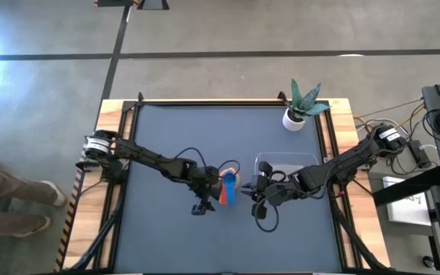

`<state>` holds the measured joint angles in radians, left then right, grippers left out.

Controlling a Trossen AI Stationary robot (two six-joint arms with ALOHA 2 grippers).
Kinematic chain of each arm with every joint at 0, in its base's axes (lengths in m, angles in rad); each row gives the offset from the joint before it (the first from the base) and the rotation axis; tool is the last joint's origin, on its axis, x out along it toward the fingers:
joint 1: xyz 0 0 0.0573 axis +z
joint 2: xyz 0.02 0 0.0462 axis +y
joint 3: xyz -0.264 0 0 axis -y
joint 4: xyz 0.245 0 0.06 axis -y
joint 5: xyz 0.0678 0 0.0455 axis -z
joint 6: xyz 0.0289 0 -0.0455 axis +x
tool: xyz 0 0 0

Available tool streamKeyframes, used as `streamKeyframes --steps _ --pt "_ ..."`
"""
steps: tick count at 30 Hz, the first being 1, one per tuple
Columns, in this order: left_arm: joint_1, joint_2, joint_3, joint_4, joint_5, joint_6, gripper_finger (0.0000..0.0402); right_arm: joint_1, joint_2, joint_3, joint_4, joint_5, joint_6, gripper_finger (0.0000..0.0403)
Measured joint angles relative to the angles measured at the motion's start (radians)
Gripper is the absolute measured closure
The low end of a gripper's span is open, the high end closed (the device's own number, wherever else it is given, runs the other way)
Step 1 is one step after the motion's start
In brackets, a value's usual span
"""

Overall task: Nest measuring cups in basket
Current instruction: Adjust the stacked measuring cups, then put the stacked measuring cups into the transparent bin

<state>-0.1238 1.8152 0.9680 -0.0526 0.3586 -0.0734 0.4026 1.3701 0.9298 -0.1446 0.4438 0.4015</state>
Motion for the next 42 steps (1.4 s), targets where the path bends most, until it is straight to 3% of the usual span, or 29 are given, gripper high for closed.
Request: streamKeyframes --steps 16,26,33,36,42 --pt "0.000 0.012 0.000 0.191 0.048 0.012 0.0171 -0.002 0.000 0.000 0.001 0.000 0.000 0.0335" --pt "0.001 -0.042 0.000 0.115 0.046 0.028 0.0171 -0.002 0.000 0.000 0.037 0.001 -0.001 0.0335" --pt "0.001 -0.172 -0.029 0.016 -0.076 0.031 0.0171 -0.010 0.001 0.000 0.138 0.001 -0.032 0.0335" --pt "0.001 -0.267 -0.084 0.020 -0.147 0.035 0.0171 -0.029 0.001 0.000 0.144 0.003 0.025 0.0331" --pt "0.004 -0.525 -0.253 0.164 -0.297 0.031 0.0171 -0.053 0.001 0.000 0.112 -0.001 0.107 0.0283"
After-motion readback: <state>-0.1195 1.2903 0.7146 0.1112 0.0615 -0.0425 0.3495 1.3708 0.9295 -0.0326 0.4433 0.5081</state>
